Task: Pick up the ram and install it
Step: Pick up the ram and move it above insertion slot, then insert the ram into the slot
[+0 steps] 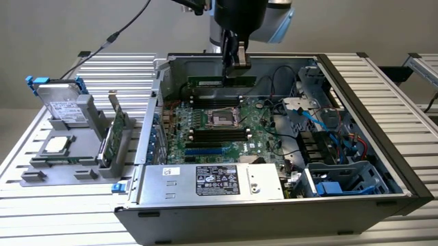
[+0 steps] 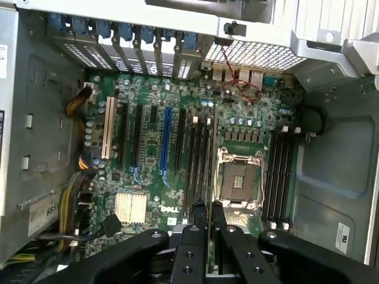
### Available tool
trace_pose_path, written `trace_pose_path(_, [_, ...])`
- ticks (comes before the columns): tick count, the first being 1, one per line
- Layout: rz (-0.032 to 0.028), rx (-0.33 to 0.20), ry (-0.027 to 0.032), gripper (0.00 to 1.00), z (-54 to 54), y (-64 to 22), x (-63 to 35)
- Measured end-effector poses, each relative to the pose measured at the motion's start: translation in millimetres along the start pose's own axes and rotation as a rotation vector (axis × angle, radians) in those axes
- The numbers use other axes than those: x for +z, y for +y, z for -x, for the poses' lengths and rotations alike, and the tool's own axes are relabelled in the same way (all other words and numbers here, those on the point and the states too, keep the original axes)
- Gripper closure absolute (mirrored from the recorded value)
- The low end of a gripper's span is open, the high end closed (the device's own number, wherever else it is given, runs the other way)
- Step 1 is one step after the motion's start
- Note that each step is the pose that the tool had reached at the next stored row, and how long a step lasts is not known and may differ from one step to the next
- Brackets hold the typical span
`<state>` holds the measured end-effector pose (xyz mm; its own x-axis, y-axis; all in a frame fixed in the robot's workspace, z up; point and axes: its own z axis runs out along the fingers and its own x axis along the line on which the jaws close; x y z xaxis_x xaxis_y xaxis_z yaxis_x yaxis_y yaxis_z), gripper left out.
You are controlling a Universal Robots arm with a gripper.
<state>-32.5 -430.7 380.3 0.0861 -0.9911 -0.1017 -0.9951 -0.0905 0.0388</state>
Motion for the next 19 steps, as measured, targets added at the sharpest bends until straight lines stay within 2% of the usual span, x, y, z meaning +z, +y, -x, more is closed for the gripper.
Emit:
trace_pose_path(5, [-0.0004,0.000,0.0066,0.86,16.2,-11.1,2.9])
trace_pose_path(7, [-0.0009,0.000,0.0098,0.86,23.9,-12.9,4.5])
trace_pose_path(11, [-0.0059,0.000,0.0142,0.86,34.6,-14.2,6.5])
trace_pose_path(13, [-0.0088,0.000,0.0144,0.86,36.9,-14.7,6.8])
trace_pose_path(19, [-0.0089,0.000,0.0143,0.86,36.9,-14.7,6.8])
